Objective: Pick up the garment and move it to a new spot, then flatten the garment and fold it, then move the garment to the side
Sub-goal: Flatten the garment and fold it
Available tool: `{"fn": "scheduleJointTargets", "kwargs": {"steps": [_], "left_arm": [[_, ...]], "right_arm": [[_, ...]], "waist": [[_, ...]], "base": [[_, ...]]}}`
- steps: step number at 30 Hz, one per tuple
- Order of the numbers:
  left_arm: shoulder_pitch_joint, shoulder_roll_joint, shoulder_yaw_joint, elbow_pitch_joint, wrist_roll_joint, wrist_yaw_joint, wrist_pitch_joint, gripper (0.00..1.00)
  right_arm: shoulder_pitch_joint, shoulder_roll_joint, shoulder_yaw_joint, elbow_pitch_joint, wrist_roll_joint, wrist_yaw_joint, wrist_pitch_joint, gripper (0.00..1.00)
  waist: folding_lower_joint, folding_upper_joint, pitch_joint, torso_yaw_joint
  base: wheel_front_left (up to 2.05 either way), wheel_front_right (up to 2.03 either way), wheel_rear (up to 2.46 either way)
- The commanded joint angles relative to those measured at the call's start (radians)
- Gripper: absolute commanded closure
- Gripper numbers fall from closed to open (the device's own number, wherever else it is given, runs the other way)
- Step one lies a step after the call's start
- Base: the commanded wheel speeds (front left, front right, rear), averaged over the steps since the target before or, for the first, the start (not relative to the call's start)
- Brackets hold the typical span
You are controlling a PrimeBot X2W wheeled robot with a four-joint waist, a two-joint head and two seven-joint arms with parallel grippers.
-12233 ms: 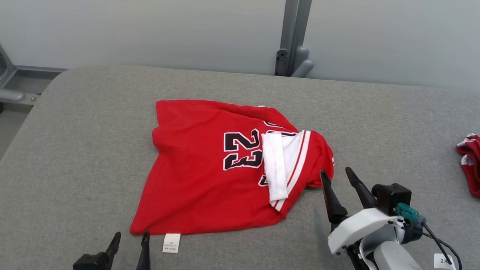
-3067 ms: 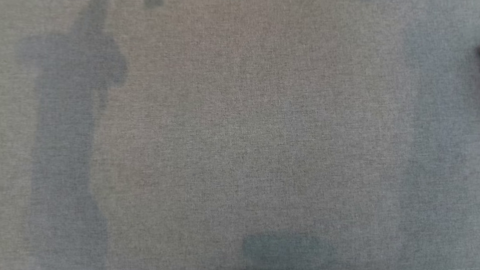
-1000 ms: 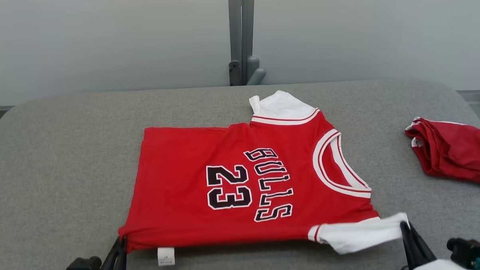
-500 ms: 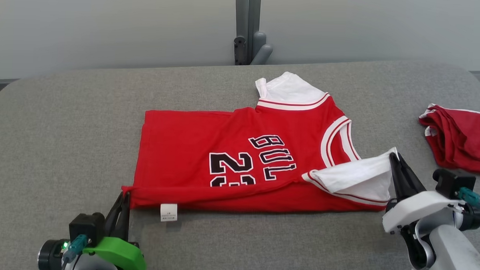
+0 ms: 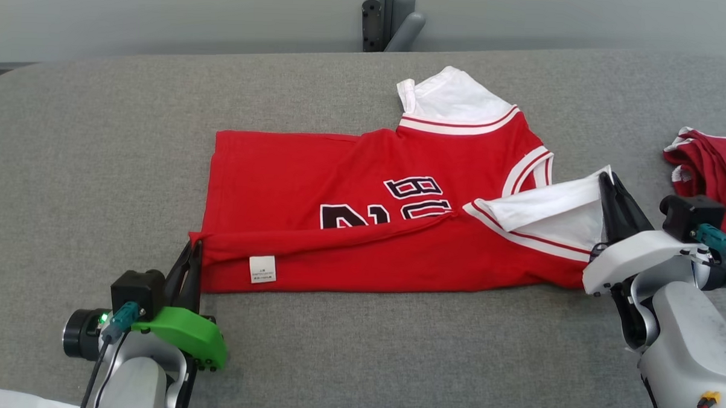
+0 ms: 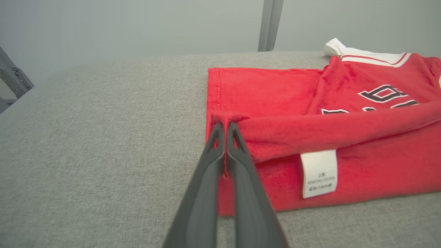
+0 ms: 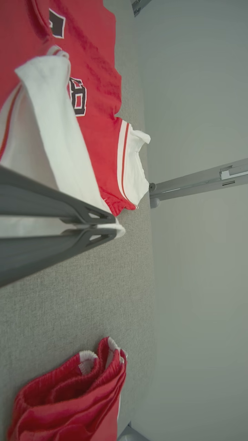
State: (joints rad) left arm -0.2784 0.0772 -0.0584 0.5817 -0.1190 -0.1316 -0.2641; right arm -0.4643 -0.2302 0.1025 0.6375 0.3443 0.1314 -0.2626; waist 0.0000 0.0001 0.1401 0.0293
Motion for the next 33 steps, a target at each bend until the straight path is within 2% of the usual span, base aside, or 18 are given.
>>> {"fn": "scheduleJointTargets", "kwargs": {"steps": [1, 15, 16, 17, 23, 27, 33], "left_arm": [[-0.026, -0.001, 0.001, 0.007, 0.010, 0.002, 0.000, 1.00], [-0.125, -0.014, 0.028, 0.060, 0.017, 0.004, 0.000, 1.00], [-0.128, -0.015, 0.031, 0.056, 0.013, 0.004, 0.000, 0.72], [-0.129, -0.015, 0.033, 0.054, 0.011, 0.004, 0.000, 0.00], [-0.096, -0.019, 0.048, 0.007, 0.027, 0.014, 0.000, 0.00], [-0.033, -0.023, 0.054, -0.050, 0.038, 0.028, 0.000, 0.00], [0.066, -0.025, 0.047, -0.084, 0.007, 0.038, 0.000, 0.00]], "right_arm": [[-0.022, 0.003, -0.007, 0.007, -0.013, -0.002, -0.003, 1.00], [-0.115, 0.026, -0.028, 0.063, -0.089, -0.002, -0.003, 1.00], [-0.119, 0.030, -0.037, 0.068, -0.093, -0.002, -0.003, 0.53], [-0.118, 0.035, -0.042, 0.079, -0.097, -0.002, -0.003, 0.00], [-0.103, 0.045, -0.098, 0.041, -0.131, -0.002, -0.003, 0.00], [-0.025, 0.063, -0.137, -0.013, -0.135, -0.002, -0.003, 0.00], [0.114, 0.072, -0.124, -0.028, -0.091, -0.002, -0.003, 0.00]], "waist": [[0.0000, -0.0001, 0.033, 0.007], [0.0000, -0.0001, 0.111, 0.010], [0.0000, -0.0001, 0.114, 0.010], [0.0000, -0.0001, 0.115, 0.010], [0.0000, -0.0001, 0.102, 0.011], [0.0000, -0.0001, 0.072, 0.012], [0.0000, -0.0001, 0.040, 0.003]], "base": [[0.00, 0.00, 0.00], [0.00, 0.00, 0.00], [0.00, 0.00, 0.00], [0.00, 0.00, 0.00], [0.00, 0.00, 0.00], [0.00, 0.00, 0.00], [0.00, 0.00, 0.00]]}}
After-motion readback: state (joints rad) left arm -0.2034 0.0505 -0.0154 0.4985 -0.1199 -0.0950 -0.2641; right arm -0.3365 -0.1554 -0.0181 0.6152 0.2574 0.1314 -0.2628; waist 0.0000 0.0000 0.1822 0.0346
